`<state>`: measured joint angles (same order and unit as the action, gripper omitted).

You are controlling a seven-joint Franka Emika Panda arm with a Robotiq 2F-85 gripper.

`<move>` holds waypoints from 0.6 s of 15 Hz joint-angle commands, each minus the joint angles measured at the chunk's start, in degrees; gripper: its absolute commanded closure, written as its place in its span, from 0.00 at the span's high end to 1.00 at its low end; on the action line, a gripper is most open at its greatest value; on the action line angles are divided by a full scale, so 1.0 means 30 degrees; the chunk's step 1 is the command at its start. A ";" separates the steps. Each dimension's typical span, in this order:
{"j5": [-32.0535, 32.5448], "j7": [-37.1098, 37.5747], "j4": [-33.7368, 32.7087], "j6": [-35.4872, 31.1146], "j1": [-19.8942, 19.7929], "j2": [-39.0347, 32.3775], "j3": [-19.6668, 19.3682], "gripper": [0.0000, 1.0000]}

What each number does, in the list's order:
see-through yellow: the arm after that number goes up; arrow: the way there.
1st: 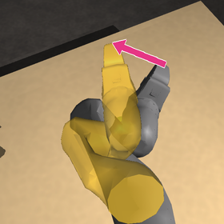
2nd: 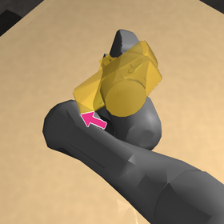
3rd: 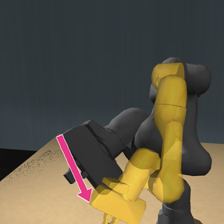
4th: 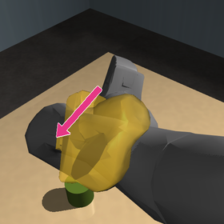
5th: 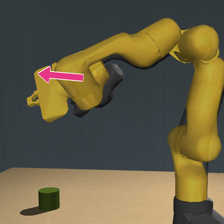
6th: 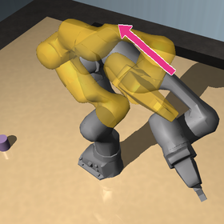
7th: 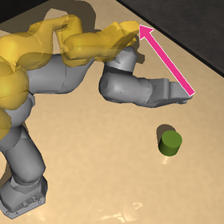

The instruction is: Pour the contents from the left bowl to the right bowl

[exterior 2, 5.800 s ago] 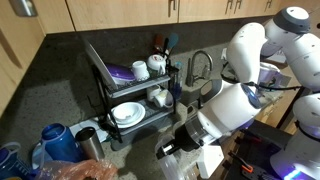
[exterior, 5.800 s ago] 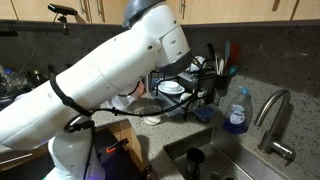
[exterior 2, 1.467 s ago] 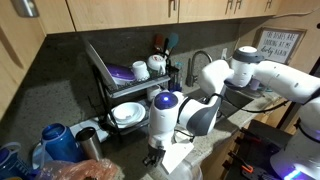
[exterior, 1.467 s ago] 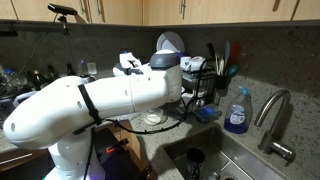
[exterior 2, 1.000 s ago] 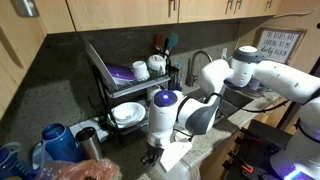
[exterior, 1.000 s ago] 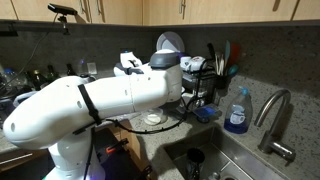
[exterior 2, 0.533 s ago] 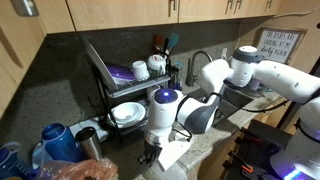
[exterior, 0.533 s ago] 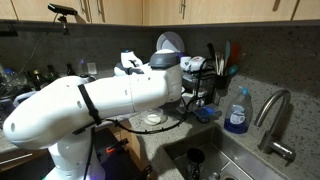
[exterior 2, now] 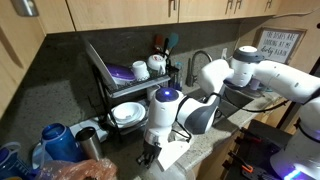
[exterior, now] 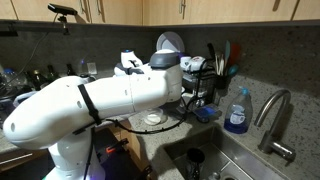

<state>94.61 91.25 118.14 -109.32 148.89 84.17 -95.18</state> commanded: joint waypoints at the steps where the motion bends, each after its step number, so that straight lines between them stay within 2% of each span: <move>1: 0.0072 -0.0203 -0.0102 -0.0612 0.0000 -0.0192 -0.0069 0.33; 9: 0.0060 0.0165 -0.0226 -0.1345 -0.0014 -0.0390 0.0364 0.95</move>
<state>94.61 91.28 117.41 -111.97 148.85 84.17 -95.10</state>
